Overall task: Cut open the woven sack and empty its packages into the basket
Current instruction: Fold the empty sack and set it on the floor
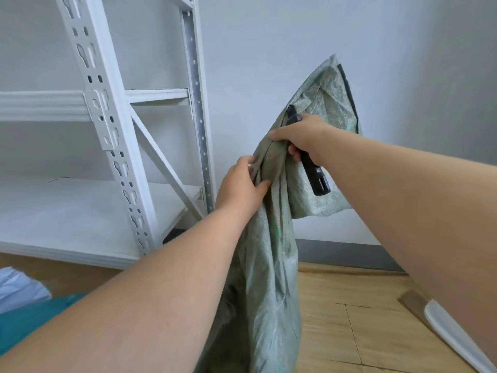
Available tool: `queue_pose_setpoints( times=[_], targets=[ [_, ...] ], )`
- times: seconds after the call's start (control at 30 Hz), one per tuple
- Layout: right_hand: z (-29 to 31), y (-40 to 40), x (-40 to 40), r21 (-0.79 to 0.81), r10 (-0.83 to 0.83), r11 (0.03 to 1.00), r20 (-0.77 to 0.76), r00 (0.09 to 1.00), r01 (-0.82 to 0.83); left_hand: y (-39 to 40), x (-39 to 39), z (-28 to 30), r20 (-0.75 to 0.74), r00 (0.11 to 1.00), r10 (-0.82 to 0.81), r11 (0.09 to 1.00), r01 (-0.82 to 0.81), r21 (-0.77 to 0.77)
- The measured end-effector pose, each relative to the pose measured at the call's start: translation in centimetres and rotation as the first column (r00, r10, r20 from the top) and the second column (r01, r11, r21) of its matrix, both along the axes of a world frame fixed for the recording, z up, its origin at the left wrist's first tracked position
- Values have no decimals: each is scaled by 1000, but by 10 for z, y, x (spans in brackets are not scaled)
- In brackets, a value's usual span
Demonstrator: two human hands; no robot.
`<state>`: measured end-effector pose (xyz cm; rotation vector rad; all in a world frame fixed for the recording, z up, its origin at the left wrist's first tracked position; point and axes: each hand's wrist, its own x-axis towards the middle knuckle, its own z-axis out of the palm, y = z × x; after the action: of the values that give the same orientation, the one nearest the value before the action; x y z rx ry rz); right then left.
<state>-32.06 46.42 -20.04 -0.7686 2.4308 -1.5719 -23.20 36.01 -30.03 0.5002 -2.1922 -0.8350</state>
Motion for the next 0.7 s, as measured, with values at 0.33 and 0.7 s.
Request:
queue_pose_setpoints(
  times=[0.33, 0.7],
  targets=[
    [-22, 10, -15, 209, 80, 976, -114, 990, -55, -16, 0, 16, -128, 988, 89, 983, -66, 174],
    [-11, 4, 2, 7, 49, 999, 106, 993, -50, 13, -14, 12, -31, 998, -53, 990, 57, 132]
  ],
)
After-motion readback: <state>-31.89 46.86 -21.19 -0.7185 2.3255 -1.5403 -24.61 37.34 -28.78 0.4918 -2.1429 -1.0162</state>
